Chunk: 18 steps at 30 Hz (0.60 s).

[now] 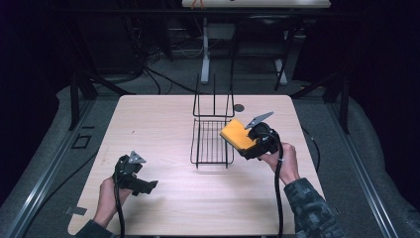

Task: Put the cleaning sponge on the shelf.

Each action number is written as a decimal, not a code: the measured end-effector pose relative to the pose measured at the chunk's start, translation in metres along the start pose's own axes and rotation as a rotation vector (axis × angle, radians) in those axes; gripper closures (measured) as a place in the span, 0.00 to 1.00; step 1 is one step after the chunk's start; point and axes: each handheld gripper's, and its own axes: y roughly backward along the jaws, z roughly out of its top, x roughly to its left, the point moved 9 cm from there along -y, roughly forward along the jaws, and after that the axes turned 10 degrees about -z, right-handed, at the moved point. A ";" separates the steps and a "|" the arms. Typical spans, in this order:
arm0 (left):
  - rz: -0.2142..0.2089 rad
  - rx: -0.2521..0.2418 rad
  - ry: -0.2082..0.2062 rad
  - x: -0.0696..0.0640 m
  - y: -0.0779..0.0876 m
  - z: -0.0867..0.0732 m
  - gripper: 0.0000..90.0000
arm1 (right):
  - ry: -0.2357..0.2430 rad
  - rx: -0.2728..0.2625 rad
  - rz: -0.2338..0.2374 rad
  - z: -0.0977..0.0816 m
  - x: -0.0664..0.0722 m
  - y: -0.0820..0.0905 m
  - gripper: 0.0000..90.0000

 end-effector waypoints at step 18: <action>0.001 0.002 -0.001 0.000 0.000 0.000 0.02 | 0.053 -0.022 0.024 0.012 0.020 -0.010 0.25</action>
